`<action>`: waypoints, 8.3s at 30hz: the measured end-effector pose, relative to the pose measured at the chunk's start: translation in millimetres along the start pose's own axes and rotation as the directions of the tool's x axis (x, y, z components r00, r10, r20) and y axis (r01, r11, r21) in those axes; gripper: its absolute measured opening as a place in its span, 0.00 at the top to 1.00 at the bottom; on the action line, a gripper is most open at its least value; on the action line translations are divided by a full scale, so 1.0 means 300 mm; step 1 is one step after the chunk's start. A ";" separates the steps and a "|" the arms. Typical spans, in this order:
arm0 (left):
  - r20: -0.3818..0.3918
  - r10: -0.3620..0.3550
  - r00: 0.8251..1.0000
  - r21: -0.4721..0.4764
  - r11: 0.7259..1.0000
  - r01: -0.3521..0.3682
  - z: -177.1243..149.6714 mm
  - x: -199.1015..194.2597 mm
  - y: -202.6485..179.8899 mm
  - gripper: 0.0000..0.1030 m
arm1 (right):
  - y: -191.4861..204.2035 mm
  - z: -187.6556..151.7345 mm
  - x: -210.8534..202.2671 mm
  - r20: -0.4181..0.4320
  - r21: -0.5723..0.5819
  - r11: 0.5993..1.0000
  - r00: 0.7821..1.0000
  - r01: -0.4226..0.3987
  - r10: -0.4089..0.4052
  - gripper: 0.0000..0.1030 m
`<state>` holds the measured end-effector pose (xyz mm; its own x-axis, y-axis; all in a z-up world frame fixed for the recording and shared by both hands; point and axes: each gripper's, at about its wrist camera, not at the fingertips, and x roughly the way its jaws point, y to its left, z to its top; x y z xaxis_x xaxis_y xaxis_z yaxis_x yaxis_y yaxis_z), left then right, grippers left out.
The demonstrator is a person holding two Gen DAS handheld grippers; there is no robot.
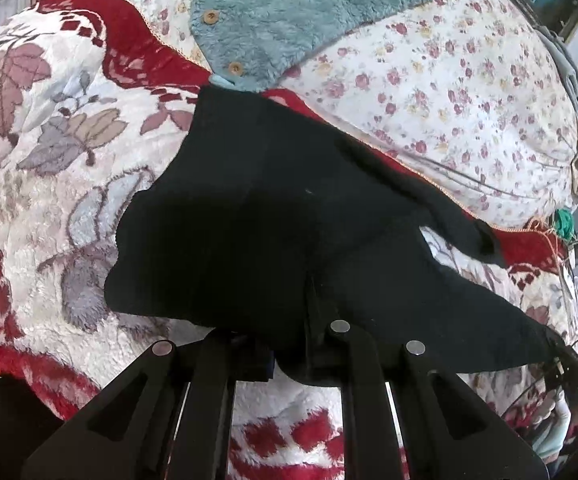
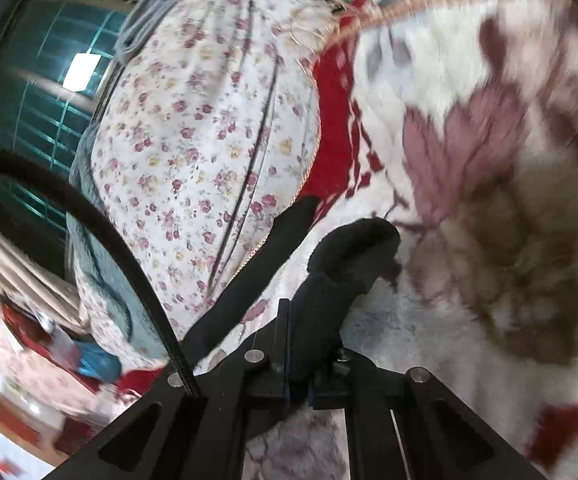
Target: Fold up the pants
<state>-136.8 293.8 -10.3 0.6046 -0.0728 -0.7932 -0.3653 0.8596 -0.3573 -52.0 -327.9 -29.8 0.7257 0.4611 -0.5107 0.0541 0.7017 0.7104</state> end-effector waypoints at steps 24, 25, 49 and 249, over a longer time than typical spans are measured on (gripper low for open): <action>0.092 0.024 0.995 0.027 0.999 -0.027 0.061 -0.194 0.005 0.48 | 0.233 0.050 0.158 -0.112 -0.145 0.989 0.994 -0.019 0.003 0.63; 0.081 0.003 0.997 0.028 1.000 -0.006 0.071 -0.176 -0.011 0.48 | 0.261 0.052 0.191 -0.122 -0.158 0.987 0.992 -0.025 0.006 0.63; -0.167 -0.137 0.976 -0.166 0.980 0.109 0.415 0.430 -0.194 0.48 | 0.413 0.329 0.865 -0.255 -0.416 0.904 0.941 0.101 -0.222 0.51; 0.140 0.050 0.989 -0.154 0.988 -0.028 -0.020 -0.078 0.219 0.85 | 1.028 -1.009 0.641 -0.640 -0.631 0.513 0.764 -0.583 0.081 0.89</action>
<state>-179.2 348.9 -18.1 0.6790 0.0417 -0.7329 -0.4865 0.7732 -0.4068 -103.3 141.6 -55.2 0.1200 0.7569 -0.6424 -0.8277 0.4336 0.3562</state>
